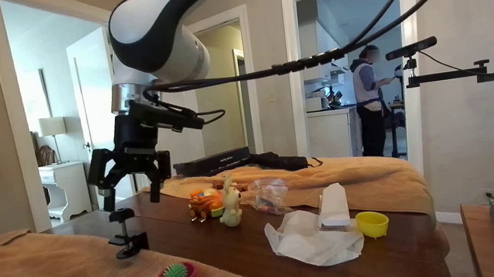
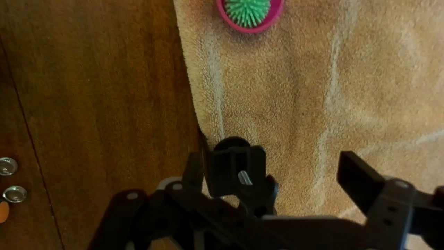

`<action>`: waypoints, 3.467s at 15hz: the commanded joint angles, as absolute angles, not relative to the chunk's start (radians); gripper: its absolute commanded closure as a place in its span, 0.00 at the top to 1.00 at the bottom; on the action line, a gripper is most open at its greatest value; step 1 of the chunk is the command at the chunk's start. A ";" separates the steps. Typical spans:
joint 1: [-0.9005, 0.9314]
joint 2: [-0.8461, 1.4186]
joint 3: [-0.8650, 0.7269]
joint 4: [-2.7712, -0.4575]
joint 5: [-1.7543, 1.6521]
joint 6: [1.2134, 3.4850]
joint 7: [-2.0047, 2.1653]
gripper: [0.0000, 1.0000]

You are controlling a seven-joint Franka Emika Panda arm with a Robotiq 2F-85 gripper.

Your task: Move the black object to the left

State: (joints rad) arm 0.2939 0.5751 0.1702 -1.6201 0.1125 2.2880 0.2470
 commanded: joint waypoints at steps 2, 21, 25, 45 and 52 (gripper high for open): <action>0.253 0.565 0.188 -1.591 0.079 2.139 0.016 1.00; 0.188 0.724 0.296 -1.514 -0.036 2.383 -0.599 0.90; 0.189 0.737 0.296 -1.497 -0.039 2.390 -0.619 0.51; 0.217 0.767 0.264 -1.434 -0.060 2.403 -0.578 0.24; 0.299 0.745 0.157 -1.491 -0.116 2.543 -0.285 0.24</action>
State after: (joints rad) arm 0.2512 0.7438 0.2107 -1.4766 -0.0683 2.4735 -0.4515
